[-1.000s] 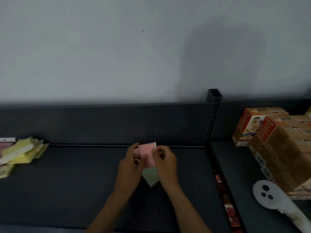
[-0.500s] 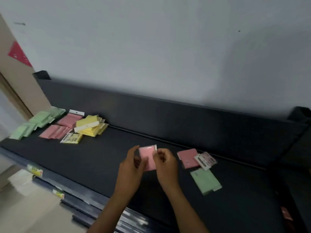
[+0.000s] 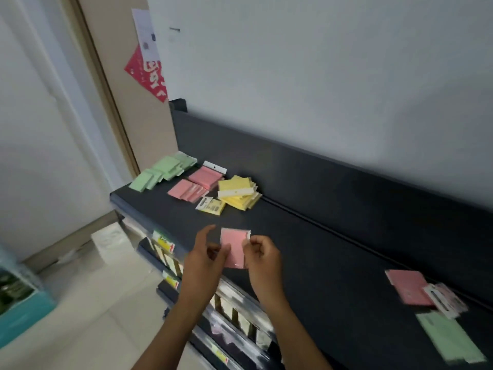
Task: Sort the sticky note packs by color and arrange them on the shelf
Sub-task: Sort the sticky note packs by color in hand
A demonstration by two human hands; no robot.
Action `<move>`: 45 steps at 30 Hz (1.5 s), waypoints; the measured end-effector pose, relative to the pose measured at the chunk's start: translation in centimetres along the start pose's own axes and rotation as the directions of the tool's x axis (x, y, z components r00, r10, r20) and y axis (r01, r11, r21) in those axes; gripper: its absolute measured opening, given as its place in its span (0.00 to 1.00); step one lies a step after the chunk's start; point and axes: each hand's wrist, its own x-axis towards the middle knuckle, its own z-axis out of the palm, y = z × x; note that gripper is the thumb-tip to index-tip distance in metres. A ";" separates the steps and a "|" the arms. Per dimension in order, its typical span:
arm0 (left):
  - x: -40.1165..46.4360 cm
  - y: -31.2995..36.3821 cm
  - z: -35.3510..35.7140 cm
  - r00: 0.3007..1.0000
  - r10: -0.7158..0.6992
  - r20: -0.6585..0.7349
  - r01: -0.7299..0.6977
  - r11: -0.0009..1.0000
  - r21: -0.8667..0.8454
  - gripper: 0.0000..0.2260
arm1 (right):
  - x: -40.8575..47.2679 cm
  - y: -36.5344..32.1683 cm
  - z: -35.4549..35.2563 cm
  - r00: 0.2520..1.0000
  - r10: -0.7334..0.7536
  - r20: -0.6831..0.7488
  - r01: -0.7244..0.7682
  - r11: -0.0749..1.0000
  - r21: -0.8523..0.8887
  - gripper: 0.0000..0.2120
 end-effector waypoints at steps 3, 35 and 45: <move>1.2 -2.1 -3.9 0.998 -0.016 -0.058 0.016 1.000 0.007 0.21 | -0.5 -0.8 4.5 0.999 -0.013 0.047 0.013 1.000 0.004 0.01; 13.8 -16.3 -25.7 0.880 -0.249 -0.404 0.276 0.961 0.008 0.11 | 3.4 -3.9 37.2 0.941 -0.114 0.318 0.138 0.989 -0.054 0.06; 25.1 -17.5 -25.3 0.941 -0.125 -0.316 0.168 0.979 0.115 0.11 | 12.4 -5.7 41.5 0.975 -0.103 0.198 0.089 0.993 0.077 0.04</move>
